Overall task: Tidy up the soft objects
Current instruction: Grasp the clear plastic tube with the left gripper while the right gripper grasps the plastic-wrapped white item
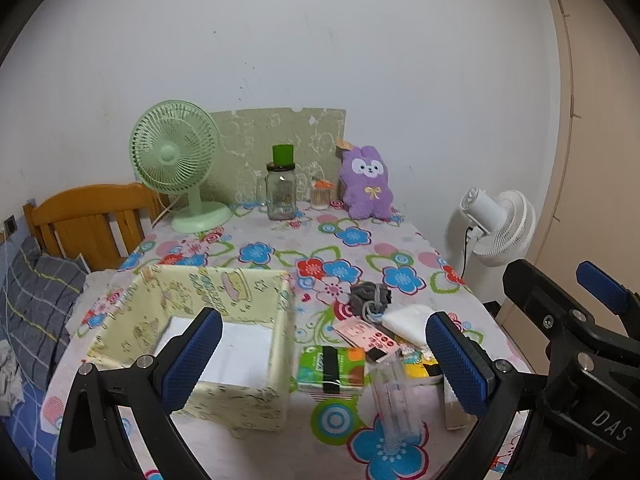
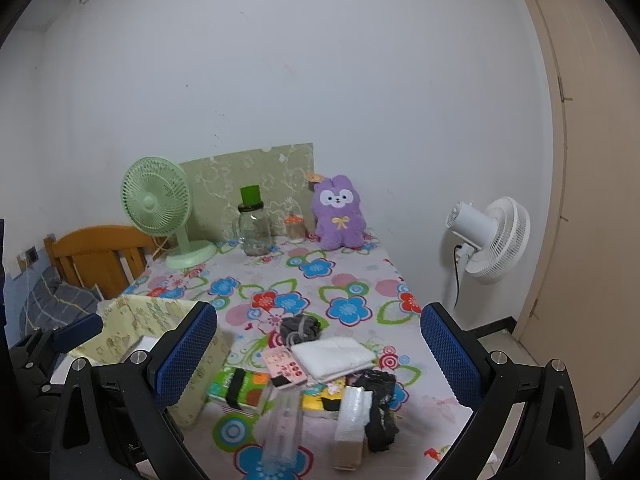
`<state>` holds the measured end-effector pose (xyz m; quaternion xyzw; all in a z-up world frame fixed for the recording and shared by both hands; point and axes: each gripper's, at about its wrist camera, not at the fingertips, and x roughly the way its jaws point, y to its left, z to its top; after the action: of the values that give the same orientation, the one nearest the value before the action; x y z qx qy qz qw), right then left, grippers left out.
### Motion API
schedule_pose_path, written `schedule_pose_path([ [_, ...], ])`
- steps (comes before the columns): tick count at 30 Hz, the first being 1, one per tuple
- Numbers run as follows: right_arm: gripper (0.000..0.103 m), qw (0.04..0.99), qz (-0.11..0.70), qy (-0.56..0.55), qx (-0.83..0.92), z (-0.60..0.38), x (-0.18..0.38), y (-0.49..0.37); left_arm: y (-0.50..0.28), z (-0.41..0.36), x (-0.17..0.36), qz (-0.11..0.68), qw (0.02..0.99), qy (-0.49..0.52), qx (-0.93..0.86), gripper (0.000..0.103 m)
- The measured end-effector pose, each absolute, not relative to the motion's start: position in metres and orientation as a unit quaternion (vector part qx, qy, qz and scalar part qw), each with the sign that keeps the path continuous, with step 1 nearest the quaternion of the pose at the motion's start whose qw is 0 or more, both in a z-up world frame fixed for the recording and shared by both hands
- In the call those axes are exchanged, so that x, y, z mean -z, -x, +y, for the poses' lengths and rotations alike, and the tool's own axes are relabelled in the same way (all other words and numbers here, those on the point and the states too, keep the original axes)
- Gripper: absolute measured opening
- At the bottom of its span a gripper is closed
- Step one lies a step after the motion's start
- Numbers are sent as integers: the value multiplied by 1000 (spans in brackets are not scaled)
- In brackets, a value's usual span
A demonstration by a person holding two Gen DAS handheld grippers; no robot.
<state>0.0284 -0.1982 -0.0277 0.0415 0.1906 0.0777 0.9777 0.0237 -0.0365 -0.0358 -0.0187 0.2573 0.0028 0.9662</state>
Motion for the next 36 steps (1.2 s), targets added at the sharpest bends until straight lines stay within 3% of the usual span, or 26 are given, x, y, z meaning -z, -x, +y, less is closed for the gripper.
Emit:
schedule_pose_path([
  [25, 99, 960, 272, -46, -42, -234, 120, -63, -68, -98, 122, 350, 936, -26, 31, 92],
  [36, 83, 943, 323, -60, -53, -231, 152, -85, -86, -102, 151, 401, 915, -34, 29, 78],
])
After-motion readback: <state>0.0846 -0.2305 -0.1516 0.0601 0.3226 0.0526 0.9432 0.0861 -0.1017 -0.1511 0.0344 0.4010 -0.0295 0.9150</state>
